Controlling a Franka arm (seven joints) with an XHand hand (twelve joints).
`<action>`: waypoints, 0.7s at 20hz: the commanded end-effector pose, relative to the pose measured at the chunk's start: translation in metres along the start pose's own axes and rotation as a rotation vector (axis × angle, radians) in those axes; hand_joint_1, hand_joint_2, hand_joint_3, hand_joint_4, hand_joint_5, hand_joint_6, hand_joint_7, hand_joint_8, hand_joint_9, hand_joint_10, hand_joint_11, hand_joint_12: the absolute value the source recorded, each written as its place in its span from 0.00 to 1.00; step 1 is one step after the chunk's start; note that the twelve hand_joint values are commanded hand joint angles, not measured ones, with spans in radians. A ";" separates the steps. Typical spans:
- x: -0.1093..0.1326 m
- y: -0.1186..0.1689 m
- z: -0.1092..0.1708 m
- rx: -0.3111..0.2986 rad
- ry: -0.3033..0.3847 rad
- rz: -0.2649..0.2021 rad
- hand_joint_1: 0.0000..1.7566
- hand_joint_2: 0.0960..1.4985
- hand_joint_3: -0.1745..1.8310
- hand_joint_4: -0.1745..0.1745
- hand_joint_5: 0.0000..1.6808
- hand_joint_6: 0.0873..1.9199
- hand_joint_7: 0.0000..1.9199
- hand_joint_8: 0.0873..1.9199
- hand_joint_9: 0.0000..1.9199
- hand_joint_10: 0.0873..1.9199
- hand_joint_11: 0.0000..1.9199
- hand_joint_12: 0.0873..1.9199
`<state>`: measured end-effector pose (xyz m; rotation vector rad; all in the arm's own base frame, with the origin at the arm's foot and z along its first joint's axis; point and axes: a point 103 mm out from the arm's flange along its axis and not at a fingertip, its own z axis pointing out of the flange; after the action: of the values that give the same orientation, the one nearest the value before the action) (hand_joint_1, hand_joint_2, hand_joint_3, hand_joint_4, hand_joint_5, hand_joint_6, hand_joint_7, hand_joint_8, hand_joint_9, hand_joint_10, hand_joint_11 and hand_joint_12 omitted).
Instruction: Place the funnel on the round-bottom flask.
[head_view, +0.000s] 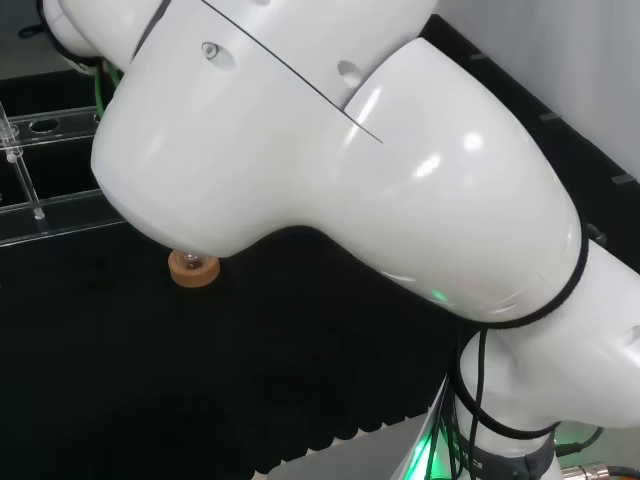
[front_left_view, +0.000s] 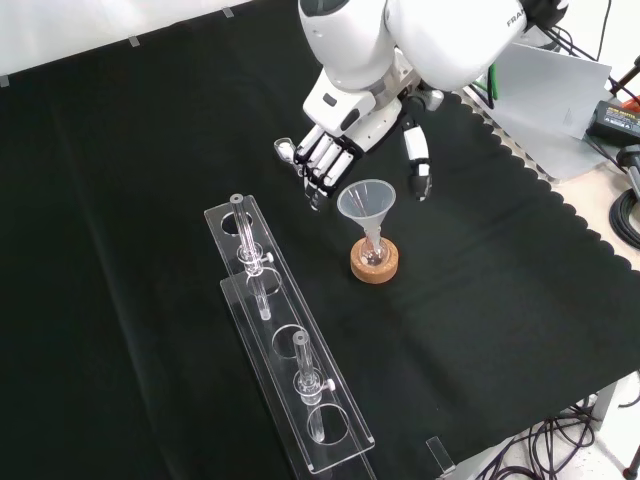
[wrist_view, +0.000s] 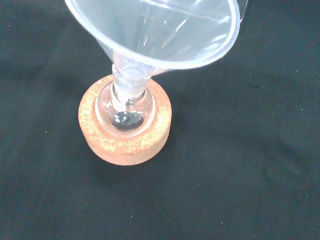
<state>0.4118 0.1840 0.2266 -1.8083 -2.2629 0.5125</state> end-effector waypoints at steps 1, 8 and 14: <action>-0.007 -0.008 -0.009 -0.038 0.014 -0.011 0.20 0.35 0.19 0.62 0.07 0.00 0.09 0.24 0.13 0.34 0.00 0.70; -0.024 -0.015 -0.023 -0.096 0.009 -0.001 0.20 0.36 0.19 0.60 0.07 0.00 0.10 0.25 0.14 0.35 0.00 0.69; -0.054 -0.013 -0.025 -0.087 -0.034 0.044 0.23 0.37 0.19 0.60 0.08 0.00 0.10 0.25 0.14 0.35 0.00 0.69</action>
<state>0.4170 0.1523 0.2584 -1.8722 -2.3092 0.4183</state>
